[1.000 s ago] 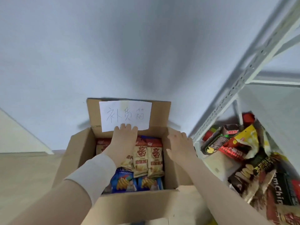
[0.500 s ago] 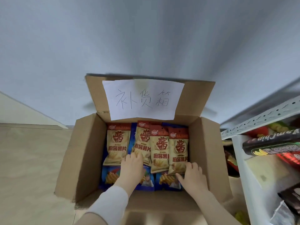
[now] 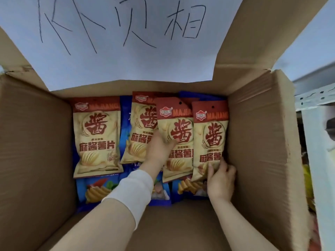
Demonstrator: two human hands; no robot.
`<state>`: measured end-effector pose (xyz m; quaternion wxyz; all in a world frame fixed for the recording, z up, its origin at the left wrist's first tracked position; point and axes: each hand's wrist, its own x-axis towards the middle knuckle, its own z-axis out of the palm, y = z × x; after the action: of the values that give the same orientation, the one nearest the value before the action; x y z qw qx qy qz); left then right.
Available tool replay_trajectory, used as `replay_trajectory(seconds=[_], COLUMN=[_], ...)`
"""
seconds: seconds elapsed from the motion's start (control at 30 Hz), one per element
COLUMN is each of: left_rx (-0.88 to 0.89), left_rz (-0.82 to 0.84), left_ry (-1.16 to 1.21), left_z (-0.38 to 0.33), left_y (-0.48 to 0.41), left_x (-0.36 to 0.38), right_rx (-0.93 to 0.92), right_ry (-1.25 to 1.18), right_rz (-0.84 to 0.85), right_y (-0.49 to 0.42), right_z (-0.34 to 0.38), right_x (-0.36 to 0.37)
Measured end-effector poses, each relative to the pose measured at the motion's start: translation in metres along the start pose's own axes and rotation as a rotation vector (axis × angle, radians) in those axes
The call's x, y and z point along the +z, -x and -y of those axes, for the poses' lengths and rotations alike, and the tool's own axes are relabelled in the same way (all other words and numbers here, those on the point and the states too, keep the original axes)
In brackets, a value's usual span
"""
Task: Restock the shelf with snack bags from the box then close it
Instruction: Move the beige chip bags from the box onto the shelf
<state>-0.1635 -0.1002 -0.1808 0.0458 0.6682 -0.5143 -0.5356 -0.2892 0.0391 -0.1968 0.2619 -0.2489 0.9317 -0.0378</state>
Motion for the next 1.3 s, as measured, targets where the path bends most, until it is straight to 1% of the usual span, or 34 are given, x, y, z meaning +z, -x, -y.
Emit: replay_trajectory(seconds=[0.07, 0.1, 0.2, 0.3, 0.37, 0.5, 0.6, 0.7, 0.93, 1.03, 1.13, 1.3], left_rx=[-0.045, -0.078, -0.149, -0.134, -0.123, -0.140, -0.171, -0.163, -0.044, 0.032, 0.169, 0.416], left_rz=[-0.002, -0.008, -0.012, -0.045, -0.095, -0.158, -0.221, -0.223, -0.155, -0.116, -0.087, -0.016], left_ry=[0.086, 0.141, 0.296, 0.341, 0.356, 0.457, 0.520, 0.532, 0.521, 0.535, 0.489, 0.419], left_z=[0.000, 0.000, 0.003, 0.006, 0.008, 0.011, 0.010, 0.005, -0.019, -0.036, -0.062, -0.113], left_y=[-0.001, -0.001, 0.001, 0.002, 0.004, 0.012, 0.022, 0.037, 0.114, 0.159, 0.214, 0.323], left_x=[0.001, 0.000, -0.009, -0.017, -0.021, -0.029, -0.040, -0.055, -0.100, -0.126, -0.155, -0.190], right_rx=[0.009, 0.017, 0.094, 0.189, 0.200, 0.180, 0.196, 0.201, 0.147, 0.163, 0.146, 0.140], right_ry=[-0.052, -0.104, -0.341, -0.482, -0.462, -0.305, -0.314, -0.407, -0.717, -0.831, -0.953, -1.068], right_rz=[-0.032, -0.020, 0.114, 0.214, 0.233, 0.278, 0.300, 0.355, 0.437, 0.421, 0.370, 0.291], right_y=[0.000, 0.001, -0.002, -0.010, -0.013, -0.006, 0.006, 0.024, 0.085, 0.123, 0.172, 0.270], right_z=[0.000, 0.001, 0.002, -0.001, -0.003, -0.007, -0.012, -0.017, -0.012, -0.015, -0.018, -0.046], right_x=[0.002, 0.001, -0.004, -0.007, -0.008, -0.010, -0.017, -0.029, -0.091, -0.126, -0.172, -0.248])
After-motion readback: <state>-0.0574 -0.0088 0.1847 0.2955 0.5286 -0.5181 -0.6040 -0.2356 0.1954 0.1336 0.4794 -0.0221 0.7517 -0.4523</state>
